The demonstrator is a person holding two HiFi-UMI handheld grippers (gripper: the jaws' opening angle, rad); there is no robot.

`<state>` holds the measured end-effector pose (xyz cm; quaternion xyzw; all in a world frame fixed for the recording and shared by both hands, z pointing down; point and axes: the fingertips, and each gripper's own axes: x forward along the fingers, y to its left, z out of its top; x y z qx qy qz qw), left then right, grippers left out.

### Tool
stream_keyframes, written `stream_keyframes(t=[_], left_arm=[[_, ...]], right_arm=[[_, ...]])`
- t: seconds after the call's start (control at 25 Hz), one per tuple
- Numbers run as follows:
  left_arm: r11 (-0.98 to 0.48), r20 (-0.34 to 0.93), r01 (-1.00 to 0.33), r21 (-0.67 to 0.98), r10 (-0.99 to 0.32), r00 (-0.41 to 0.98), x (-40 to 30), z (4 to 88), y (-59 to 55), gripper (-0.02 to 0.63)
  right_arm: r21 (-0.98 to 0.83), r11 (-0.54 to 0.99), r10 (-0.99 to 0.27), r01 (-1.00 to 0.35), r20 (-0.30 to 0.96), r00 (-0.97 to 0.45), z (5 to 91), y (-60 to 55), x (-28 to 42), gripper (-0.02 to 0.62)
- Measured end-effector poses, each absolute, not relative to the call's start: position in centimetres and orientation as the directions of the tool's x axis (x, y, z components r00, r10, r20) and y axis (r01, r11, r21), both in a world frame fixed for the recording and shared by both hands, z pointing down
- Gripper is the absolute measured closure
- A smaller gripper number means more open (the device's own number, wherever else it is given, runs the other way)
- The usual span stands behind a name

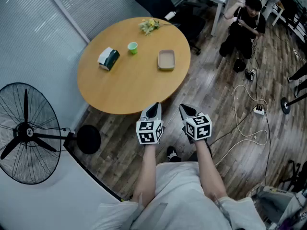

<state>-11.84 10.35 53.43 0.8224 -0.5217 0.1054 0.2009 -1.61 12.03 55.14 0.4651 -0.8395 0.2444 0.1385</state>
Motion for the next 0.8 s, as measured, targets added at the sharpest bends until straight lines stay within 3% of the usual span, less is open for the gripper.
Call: stream_keyframes(t=[0.4,0.56,0.68,0.8], left_arm=[[-0.355,0.319,-0.897,0.262,-0.846,0.428,-12.1,52.4,9.3,0.603],[-0.341,0.286,-0.895,0.287,-0.862,0.419,-12.1,52.2,8.3,0.603],[-0.350,0.289,-0.885,0.308,-0.852,0.437,-11.6,52.8,8.6,0.603],[-0.360,0.296,-0.878,0.315,-0.842,0.451,-11.1,53.2,8.3,0.603]], right_arm=[[-0.232,0.359,-0.736,-0.904,0.526,-0.427,56.2,11.5,0.9,0.603],[-0.339,0.392,-0.697,-0.855,0.497,-0.517,55.6,11.7,0.6,0.604],[-0.297,0.456,-0.636,-0.839,0.551,-0.540,56.0,13.6,0.2,0.595],[-0.257,0.433,-0.654,-0.864,0.570,-0.497,56.3,13.6,1.0,0.594]])
